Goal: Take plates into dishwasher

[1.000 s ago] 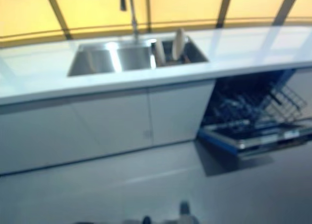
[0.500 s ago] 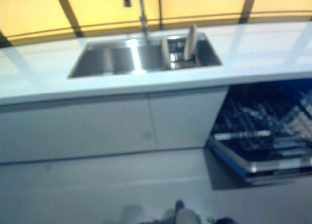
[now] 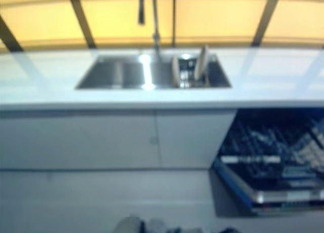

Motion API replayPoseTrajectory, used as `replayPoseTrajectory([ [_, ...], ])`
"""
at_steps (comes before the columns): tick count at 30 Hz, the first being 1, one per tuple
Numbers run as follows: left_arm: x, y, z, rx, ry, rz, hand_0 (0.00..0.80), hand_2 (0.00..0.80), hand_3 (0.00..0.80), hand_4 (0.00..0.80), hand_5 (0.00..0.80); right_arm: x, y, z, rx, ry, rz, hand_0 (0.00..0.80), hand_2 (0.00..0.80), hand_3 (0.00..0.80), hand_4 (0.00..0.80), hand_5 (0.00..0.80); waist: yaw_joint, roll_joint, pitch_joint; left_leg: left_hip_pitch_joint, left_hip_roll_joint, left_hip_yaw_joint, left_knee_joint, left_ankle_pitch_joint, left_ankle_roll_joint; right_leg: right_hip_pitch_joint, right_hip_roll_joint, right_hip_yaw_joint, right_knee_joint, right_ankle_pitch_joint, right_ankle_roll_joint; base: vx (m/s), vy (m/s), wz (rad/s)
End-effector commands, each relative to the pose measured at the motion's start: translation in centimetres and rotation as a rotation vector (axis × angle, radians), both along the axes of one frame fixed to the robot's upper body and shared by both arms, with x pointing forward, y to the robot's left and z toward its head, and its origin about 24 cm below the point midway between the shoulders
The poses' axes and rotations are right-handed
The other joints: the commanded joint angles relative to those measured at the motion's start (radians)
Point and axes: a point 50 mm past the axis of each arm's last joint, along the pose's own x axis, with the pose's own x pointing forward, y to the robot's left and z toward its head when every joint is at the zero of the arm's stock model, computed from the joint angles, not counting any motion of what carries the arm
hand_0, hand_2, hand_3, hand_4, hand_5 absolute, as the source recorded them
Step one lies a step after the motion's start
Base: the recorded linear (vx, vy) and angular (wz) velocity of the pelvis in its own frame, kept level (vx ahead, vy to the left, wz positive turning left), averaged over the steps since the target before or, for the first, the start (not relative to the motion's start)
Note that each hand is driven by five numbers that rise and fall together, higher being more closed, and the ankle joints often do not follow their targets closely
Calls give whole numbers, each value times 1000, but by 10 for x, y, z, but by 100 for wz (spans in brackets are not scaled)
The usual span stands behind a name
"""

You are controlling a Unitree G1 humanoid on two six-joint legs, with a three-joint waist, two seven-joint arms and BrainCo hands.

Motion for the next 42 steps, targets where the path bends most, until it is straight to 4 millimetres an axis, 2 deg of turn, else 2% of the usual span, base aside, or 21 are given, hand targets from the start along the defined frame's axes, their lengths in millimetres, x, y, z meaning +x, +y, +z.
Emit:
replayPoseTrajectory([
  [1, 28, 1, 4, 36, -76, -5, 0, 0, 0, 0, 0, 2, -10, 3, -13, 4, -10, 0, 0, 0, 0, 0, 33, 40, 52, -18, 14, -55, -306, 266, 13, 186, -30, 85, -4, -52, 109, 488, 164, 5],
  [2, 29, 2, 5, 39, -75, -8, 0, 0, 0, 0, 0, 4, -8, 3, -8, 12, 6, 0, 0, 0, 0, 0, 41, 34, 42, -12, 15, -56, -351, 242, 20, 214, -38, 111, 2, -81, 120, 445, 165, -23],
  [5, 31, 10, 7, 66, -68, -30, 0, 0, 0, 0, 0, 0, -7, 2, -6, 33, -13, 0, 0, 0, 0, 0, 30, 38, 8, 20, 42, 8, -321, 206, 36, 239, -63, 88, 51, -155, 133, 366, 153, -52],
  [7, 31, 13, 8, 72, -74, -19, 0, 0, 0, 0, 0, -5, -3, 0, 8, 54, 12, 0, 0, 0, 0, 0, 30, 30, -5, 35, 23, -23, -298, 172, 45, 235, -77, 84, 58, -145, 139, 269, 49, -27],
  [9, 36, 15, 9, 70, -84, -22, 0, 0, 0, 0, 0, -4, 2, -1, 34, 52, 67, 0, 0, 0, 0, 0, 32, 26, -14, 44, 21, -20, -302, 165, 50, 232, -83, 72, 49, -133, 142, 141, -14, -1],
  [14, 47, 15, 11, 54, -94, -124, 0, 0, 0, 0, 0, 44, 40, 8, 215, -144, 364, 0, 0, 0, 0, 0, 68, 3, -14, -3, 7, -47, -307, 191, 53, 248, -84, 60, -20, -104, 137, 85, -81, -4],
  [19, 46, 19, 13, 78, -105, -119, 0, 0, 0, 0, 0, 85, 55, 32, 272, -284, 557, 0, 0, 0, 0, 0, 91, -24, -1, -41, 3, -59, -257, 176, 53, 252, -89, 61, -52, -88, 136, 40, -90, 9],
  [21, 45, 32, 17, 105, -120, -127, 0, 0, 0, 0, 0, 118, 72, 69, 378, -382, 694, 0, 0, 0, 0, 0, 101, -55, 9, -58, -14, -61, -186, 128, 63, 247, -115, 48, -54, -62, 153, 56, -62, 3],
  [24, 47, 52, 25, 129, -135, -131, 0, 0, 0, 0, 0, 138, 73, 125, 588, -477, 820, 0, 0, 0, 0, 0, 95, -83, 11, -65, -25, -27, -131, 78, 85, 249, -144, 32, -25, -38, 172, 92, 51, 3],
  [25, 48, 58, 27, 140, -133, -140, 0, 0, 0, 0, 0, 139, 70, 136, 630, -498, 818, 0, 0, 0, 0, 0, 92, -95, 4, -63, -37, -17, -130, 70, 97, 254, -152, 33, -2, 3, 189, 167, 109, -11],
  [26, 49, 66, 31, 161, -129, -163, 0, 0, 0, 0, 0, 143, 66, 154, 688, -550, 831, 0, 0, 0, 0, 0, 85, -112, -11, -44, -54, 5, -149, 70, 115, 239, -171, 35, 77, 113, 221, 124, 69, -9],
  [27, 49, 68, 32, 165, -126, -177, 0, 0, 0, 0, 0, 144, 65, 157, 703, -562, 834, 0, 0, 0, 0, 0, 84, -114, -15, -37, -57, 10, -157, 72, 118, 232, -175, 36, 97, 133, 228, 201, 197, -9],
  [28, 47, 74, 34, 181, -116, -208, 0, 0, 0, 0, 0, 145, 62, 180, 760, -606, 881, 0, 0, 0, 0, 0, 46, -81, -18, 43, -42, 13, -212, 62, 129, 69, -168, 62, 356, 221, 242, 212, 211, -17],
  [30, 43, 78, 35, 198, -102, -214, 0, 0, 0, 0, 0, 147, 57, 196, 801, -655, 900, 0, 0, 0, 0, 0, 2, -57, -9, 115, -32, 7, -250, 59, 125, -59, -146, 71, 409, 224, 230, 241, 149, -12],
  [32, 39, 83, 37, 218, -113, -172, 0, 0, 0, 0, 0, 154, 51, 211, 833, -705, 897, 0, 0, 0, 0, 0, -24, -46, -2, 168, -19, 1, -275, 57, 111, -117, -159, 59, 312, 214, 214, 216, -93, 11],
  [33, 38, 87, 39, 225, -123, -149, 0, 0, 0, 0, 0, 159, 49, 220, 852, -741, 892, 0, 0, 0, 0, 0, -36, -53, 7, 195, -13, -1, -279, 45, 100, -112, -172, 37, 173, 208, 208, 192, -317, 7],
  [34, 40, 92, 41, 234, -138, -133, 0, 0, 0, 0, 0, 165, 47, 228, 875, -787, 885, 0, 0, 0, 0, 0, -44, -66, 12, 213, -8, 5, -272, 18, 91, -125, -190, 13, 47, 236, 216, 147, -327, 5],
  [35, 41, 93, 42, 234, -143, -126, 0, 0, 0, 0, 0, 166, 47, 230, 883, -800, 884, 0, 0, 0, 0, 0, -46, -68, 16, 219, -5, 6, -268, 10, 90, -127, -193, 8, 28, 244, 218, 108, -374, 6],
  [36, 44, 97, 44, 235, -154, -115, 0, 0, 0, 0, 0, 173, 45, 240, 910, -842, 874, 0, 0, 0, 0, 0, -56, -83, 23, 222, 5, 9, -233, -33, 88, -138, -198, 18, -51, 248, 228, 75, -274, 10],
  [38, 38, 93, 40, 229, -145, -71, 0, 0, 0, 0, 0, 178, 41, 254, 1002, -904, 806, 0, 0, 0, 0, 0, -60, -82, 17, 207, 25, 8, -192, -40, 83, -115, -171, 42, -11, 196, 221, 74, -160, 18],
  [42, 26, 78, 30, 177, -115, -66, 0, 0, 0, 0, 0, 190, 26, 293, 1139, -1132, 709, 0, 0, 0, 0, 0, -44, -96, -15, 219, 41, 10, -214, -17, 56, -12, -166, 8, -83, 155, 207, 131, -46, 41],
])
